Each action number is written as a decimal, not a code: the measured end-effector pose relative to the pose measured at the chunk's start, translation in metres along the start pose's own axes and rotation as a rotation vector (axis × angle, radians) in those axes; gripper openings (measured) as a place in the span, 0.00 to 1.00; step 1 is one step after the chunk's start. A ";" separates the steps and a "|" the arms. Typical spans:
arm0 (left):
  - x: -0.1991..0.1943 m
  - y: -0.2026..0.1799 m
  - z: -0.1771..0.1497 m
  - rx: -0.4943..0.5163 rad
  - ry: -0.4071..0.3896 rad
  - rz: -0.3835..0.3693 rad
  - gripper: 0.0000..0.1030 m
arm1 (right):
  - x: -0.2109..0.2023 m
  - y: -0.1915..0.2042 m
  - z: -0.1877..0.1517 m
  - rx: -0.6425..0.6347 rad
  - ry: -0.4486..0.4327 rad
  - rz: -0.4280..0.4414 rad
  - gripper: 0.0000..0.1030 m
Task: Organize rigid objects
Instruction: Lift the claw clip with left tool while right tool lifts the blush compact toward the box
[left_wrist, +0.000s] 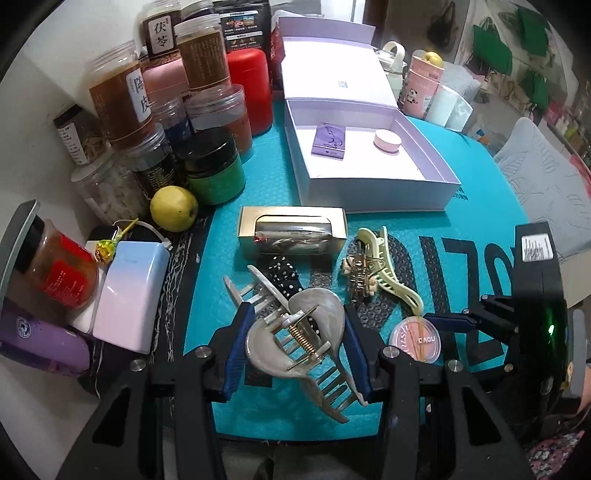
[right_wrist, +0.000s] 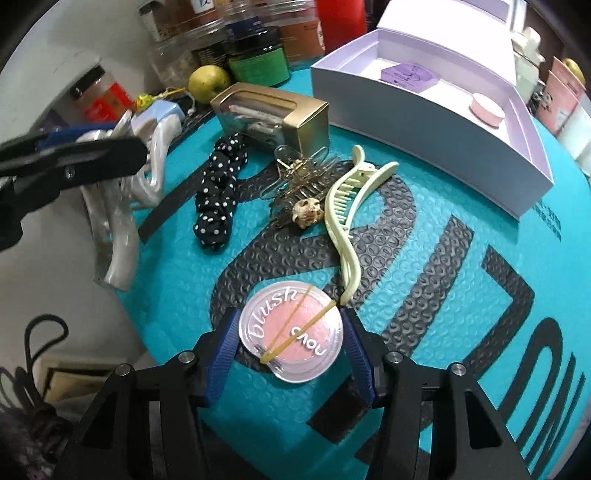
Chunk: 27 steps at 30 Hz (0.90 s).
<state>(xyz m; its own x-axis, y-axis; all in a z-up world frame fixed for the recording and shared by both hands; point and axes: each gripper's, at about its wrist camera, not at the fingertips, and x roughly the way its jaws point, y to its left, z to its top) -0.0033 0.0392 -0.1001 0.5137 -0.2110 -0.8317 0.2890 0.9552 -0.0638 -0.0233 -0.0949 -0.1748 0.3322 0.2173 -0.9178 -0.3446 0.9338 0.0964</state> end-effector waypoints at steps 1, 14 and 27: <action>-0.002 -0.002 0.001 0.010 -0.005 -0.005 0.46 | -0.002 -0.002 0.001 0.020 0.009 0.014 0.53; -0.013 -0.025 0.004 0.039 0.013 -0.012 0.45 | -0.051 -0.018 -0.003 0.060 -0.050 0.000 0.53; -0.039 -0.045 0.027 0.102 -0.035 -0.086 0.45 | -0.107 -0.024 -0.011 0.118 -0.103 -0.025 0.53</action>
<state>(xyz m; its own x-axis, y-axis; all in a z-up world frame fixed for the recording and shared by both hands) -0.0143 -0.0010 -0.0494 0.5104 -0.3000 -0.8059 0.4129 0.9076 -0.0763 -0.0607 -0.1435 -0.0832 0.4299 0.2155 -0.8768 -0.2316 0.9649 0.1236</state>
